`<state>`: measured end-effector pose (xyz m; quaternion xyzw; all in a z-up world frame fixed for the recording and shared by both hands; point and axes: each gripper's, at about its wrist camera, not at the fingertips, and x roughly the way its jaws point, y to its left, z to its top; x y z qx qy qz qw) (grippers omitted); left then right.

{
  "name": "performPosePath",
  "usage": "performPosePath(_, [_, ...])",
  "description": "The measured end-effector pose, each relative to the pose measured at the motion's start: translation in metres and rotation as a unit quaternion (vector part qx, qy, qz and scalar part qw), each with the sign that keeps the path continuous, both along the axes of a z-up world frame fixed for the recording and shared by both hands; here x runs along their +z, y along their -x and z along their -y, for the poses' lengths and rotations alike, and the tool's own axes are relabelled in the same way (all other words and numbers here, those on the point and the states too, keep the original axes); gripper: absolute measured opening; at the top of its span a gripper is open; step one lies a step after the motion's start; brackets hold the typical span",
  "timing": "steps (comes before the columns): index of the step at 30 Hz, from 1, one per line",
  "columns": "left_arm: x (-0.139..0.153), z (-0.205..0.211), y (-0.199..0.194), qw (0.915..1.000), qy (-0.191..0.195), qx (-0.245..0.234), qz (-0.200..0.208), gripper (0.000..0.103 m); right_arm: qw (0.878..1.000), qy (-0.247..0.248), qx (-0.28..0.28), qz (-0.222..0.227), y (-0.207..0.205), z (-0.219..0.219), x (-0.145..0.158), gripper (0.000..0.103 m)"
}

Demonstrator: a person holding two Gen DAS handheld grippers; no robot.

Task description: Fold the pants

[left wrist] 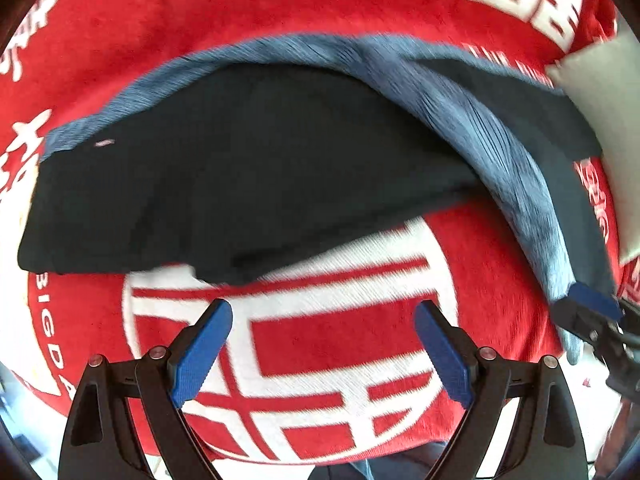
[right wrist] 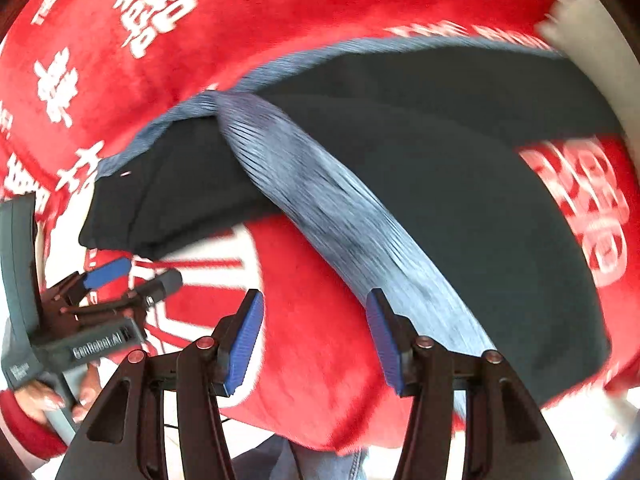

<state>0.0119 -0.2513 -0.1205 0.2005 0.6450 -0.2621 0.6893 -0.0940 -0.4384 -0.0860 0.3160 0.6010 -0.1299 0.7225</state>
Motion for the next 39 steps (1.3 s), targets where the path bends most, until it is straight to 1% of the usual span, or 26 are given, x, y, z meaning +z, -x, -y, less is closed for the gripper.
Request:
performPosePath(4, [0.009,0.006,0.028,0.9995,0.029,-0.013,-0.008,0.093,0.999,0.018,-0.048,-0.010,0.056,-0.001,0.003,0.057])
performPosePath(7, [0.012,0.008,0.050,0.9987,0.040,-0.031,-0.009,0.093,0.996,0.036,-0.085,-0.019,0.101,0.000,0.004,0.057])
performPosePath(9, [0.015,0.010,0.060,0.9980,0.045,-0.042,-0.011,0.093,0.993,0.041,-0.111,-0.029,0.127,0.004,-0.001,0.057])
performPosePath(12, [0.021,0.009,0.069,0.9969,0.053,-0.059,-0.006,0.093,0.990,0.042,-0.128,-0.038,0.151,0.008,-0.011,0.057])
performPosePath(15, [0.024,0.015,0.074,0.9960,0.060,-0.065,-0.010,0.093,0.991,0.048,-0.121,-0.037,0.160,0.009,-0.019,0.057])
performPosePath(19, [0.019,0.023,0.079,0.9958,0.061,-0.065,-0.022,0.093,0.990,0.041,-0.135,-0.028,0.169,0.018,-0.027,0.057])
performPosePath(22, [0.014,0.038,0.082,0.9956,0.064,-0.062,-0.029,0.093,0.988,0.011,-0.151,-0.005,0.175,0.027,-0.036,0.057])
performPosePath(24, [0.011,0.046,0.082,0.9957,0.064,-0.059,-0.032,0.093,0.988,-0.009,-0.151,0.018,0.176,0.031,-0.040,0.057])
performPosePath(25, [0.009,0.051,0.082,0.9956,0.065,-0.058,-0.035,0.093,0.989,-0.018,-0.146,0.033,0.176,0.033,-0.040,0.057])
performPosePath(29, [0.005,0.068,0.081,0.9953,0.067,-0.049,-0.050,0.093,0.989,-0.025,-0.128,0.069,0.173,0.037,-0.029,0.057])
performPosePath(31, [0.003,0.071,0.078,0.9947,0.070,-0.043,-0.061,0.093,0.988,-0.037,-0.122,0.081,0.173,0.040,-0.026,0.057])
performPosePath(33, [-0.002,0.079,0.077,0.9941,0.072,-0.039,-0.071,0.093,0.988,-0.051,-0.116,0.087,0.172,0.044,-0.028,0.057])
performPosePath(34, [-0.005,0.084,0.077,0.9940,0.072,-0.037,-0.074,0.093,0.988,-0.059,-0.115,0.086,0.171,0.047,-0.032,0.055])
performPosePath(36, [-0.010,0.091,0.075,0.9936,0.071,-0.032,-0.082,0.093,0.986,-0.083,-0.119,0.077,0.168,0.057,-0.043,0.044])
performPosePath(38, [-0.014,0.094,0.073,0.9928,0.072,-0.024,-0.092,0.093,0.985,-0.106,-0.119,0.058,0.164,0.062,-0.051,0.003])
performPosePath(39, [-0.015,0.096,0.071,0.9924,0.072,-0.017,-0.098,0.093,0.984,-0.117,-0.119,0.059,0.163,0.064,-0.051,0.003])
